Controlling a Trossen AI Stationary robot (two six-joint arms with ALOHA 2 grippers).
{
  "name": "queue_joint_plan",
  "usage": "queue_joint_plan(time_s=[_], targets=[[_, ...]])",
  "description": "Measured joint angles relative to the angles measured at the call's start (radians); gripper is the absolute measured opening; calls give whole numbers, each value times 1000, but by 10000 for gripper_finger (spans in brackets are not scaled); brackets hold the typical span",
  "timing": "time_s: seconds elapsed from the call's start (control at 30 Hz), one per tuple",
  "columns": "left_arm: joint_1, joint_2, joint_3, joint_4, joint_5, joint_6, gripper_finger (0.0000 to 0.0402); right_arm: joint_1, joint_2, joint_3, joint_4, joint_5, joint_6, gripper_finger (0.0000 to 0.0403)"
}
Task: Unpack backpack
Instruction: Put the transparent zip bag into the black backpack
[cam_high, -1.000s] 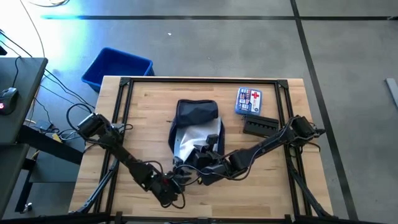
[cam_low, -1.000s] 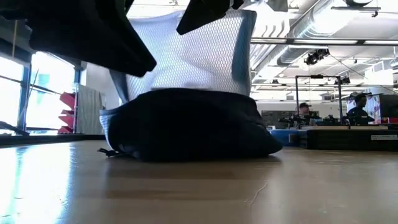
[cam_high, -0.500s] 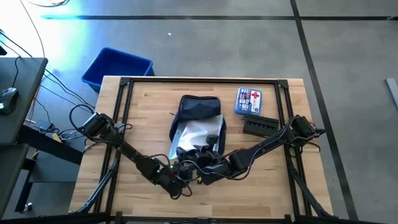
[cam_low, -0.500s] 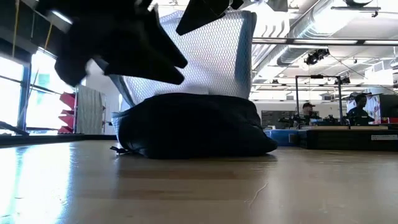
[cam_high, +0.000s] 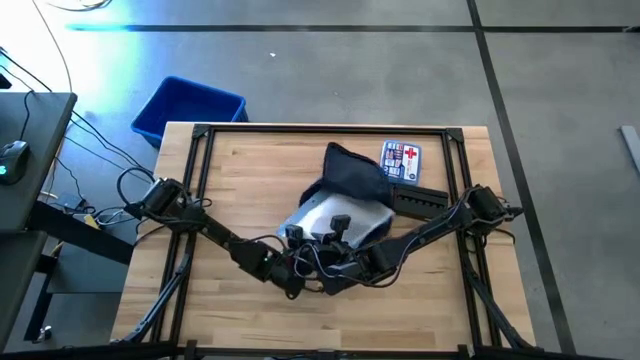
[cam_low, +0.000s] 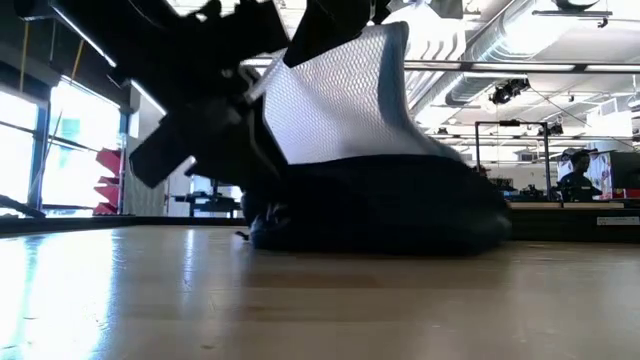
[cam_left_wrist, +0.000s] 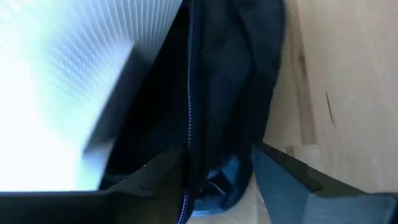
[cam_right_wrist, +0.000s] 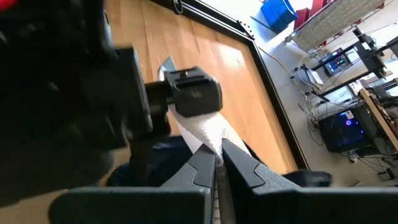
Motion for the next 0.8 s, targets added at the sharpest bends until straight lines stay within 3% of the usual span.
queue_joint_plan(time_s=[0.27, 0.47, 0.8], targets=[[14, 33, -1, -10, 186, 12, 11, 3, 0, 0, -25, -4, 8, 0], [-83, 1, 27, -45, 221, -4, 2, -26, 3, 1, -144, -42, 117, 0], [-176, -4, 123, -70, 29, 100, 0, -100, 46, 2, -88, -126, 130, 0]])
